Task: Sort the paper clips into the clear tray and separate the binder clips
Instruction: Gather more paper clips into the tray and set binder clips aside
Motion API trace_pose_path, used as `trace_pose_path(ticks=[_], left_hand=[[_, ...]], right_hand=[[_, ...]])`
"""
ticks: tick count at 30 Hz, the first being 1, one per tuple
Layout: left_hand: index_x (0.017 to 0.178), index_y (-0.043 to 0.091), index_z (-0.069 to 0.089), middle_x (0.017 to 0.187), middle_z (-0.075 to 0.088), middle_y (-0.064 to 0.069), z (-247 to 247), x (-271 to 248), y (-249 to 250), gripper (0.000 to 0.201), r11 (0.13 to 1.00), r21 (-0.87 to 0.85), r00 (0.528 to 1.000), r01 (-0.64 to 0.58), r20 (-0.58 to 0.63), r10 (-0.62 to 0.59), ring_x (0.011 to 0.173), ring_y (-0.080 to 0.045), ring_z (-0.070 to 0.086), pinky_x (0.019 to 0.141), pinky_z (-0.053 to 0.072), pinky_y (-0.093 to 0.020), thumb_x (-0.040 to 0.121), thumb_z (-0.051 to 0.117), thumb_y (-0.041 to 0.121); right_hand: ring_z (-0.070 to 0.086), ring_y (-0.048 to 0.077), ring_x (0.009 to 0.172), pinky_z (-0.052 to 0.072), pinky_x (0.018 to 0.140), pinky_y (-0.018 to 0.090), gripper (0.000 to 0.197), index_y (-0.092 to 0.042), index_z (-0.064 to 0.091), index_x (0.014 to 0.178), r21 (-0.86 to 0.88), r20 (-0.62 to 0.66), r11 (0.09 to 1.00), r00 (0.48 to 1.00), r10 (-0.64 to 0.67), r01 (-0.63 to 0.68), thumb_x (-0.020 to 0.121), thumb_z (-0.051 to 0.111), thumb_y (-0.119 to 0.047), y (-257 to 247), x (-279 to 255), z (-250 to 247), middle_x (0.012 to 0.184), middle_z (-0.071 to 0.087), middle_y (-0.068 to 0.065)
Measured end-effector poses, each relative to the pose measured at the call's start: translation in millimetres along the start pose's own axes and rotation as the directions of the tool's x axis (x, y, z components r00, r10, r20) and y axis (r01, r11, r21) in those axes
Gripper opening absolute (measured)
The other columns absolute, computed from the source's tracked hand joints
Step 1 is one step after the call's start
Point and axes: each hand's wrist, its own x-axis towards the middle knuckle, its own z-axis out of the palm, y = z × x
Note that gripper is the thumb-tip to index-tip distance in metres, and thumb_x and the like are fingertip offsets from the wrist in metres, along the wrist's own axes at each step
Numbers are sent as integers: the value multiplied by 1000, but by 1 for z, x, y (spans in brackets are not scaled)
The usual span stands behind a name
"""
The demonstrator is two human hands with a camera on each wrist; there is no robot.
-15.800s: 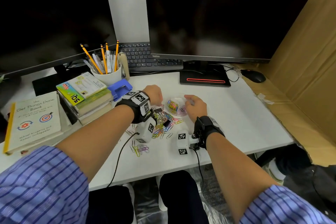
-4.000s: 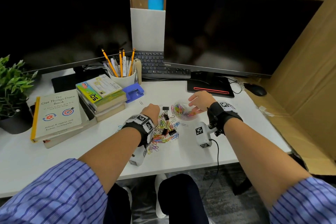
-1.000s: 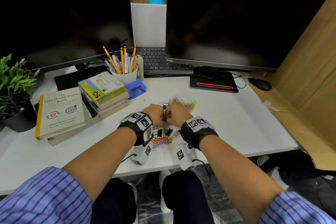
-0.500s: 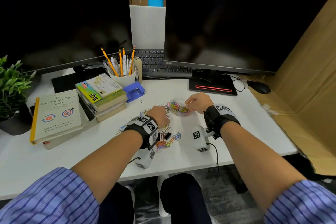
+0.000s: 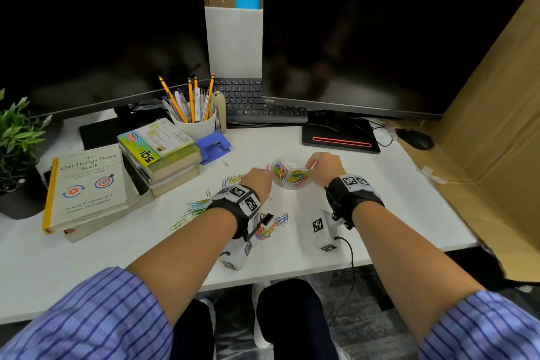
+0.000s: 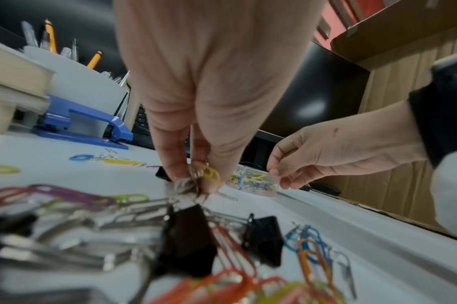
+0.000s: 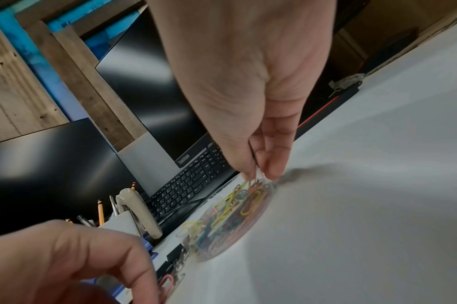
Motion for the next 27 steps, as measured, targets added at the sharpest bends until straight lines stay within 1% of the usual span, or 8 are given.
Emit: trace_pose_path(ticks=[3,7,10,15,18,23,25,27], left_hand=[[111,-5,63,119,63,-19,0,-1,1,29,1000,-19,1000,14,-12,-14,111,-35,60,96,50,-42,88,46,-4],[105,-2,68,115,65,-18,2,-1,-2,27,998,-58,1000,9,-28,-10,108,-33,61,95,50,-40,86,48,-4],[103,1,70,115,67,-16,2,-2,-6,26,991,-135,999,24,-38,-29,108,-31,62,96,50,-37,85,51,-2],[97,0,74,108,72,-16,-4,-7,-13,23,945,-328,988,18,-141,-68,105,-30,64,92,48,-29,84,56,-3],[92,0,76,104,73,-16,-9,-6,-14,19,918,-396,972,20,-208,-110,102,-30,64,91,48,-29,83,59,-2],[90,-3,74,100,72,-19,-20,-2,-7,13,839,-544,945,-11,-280,-169,98,-31,65,86,48,-28,84,63,0],[90,-5,73,99,72,-21,-22,-1,-1,12,795,-605,934,-34,-303,-190,98,-32,66,85,47,-25,83,64,-1],[92,-5,73,100,72,-21,-21,1,6,13,785,-619,938,-35,-292,-188,99,-31,66,84,46,-22,83,64,-1]], right_hand=[[55,21,78,38,53,21,14,-18,60,86,-11,-1,1000,1000,6,-6,83,58,-4,-1,-1,1,104,66,10],[55,19,81,42,65,24,10,-12,67,88,-53,26,998,999,-25,26,82,62,-5,-5,-4,-2,105,65,9],[63,24,88,47,68,26,10,-14,63,82,-62,48,997,998,-35,38,82,60,-4,-8,-9,-4,104,66,10],[64,28,101,53,81,30,19,-5,71,97,-162,76,983,994,-76,87,88,54,-9,-12,-18,-2,108,68,12],[62,27,104,53,88,32,22,-7,71,102,-232,148,963,983,-106,139,89,54,-12,-12,-19,-6,112,67,10],[57,25,111,47,93,30,23,-12,71,105,-293,187,931,968,-168,218,90,53,-9,-15,-19,-14,119,63,9],[58,26,112,47,95,29,24,-10,71,108,-304,244,927,958,-149,221,89,56,-11,-17,-20,-13,120,64,8],[61,27,108,50,94,32,23,-8,71,106,-305,210,932,968,-136,197,88,56,-11,-19,-19,-11,118,65,9]])
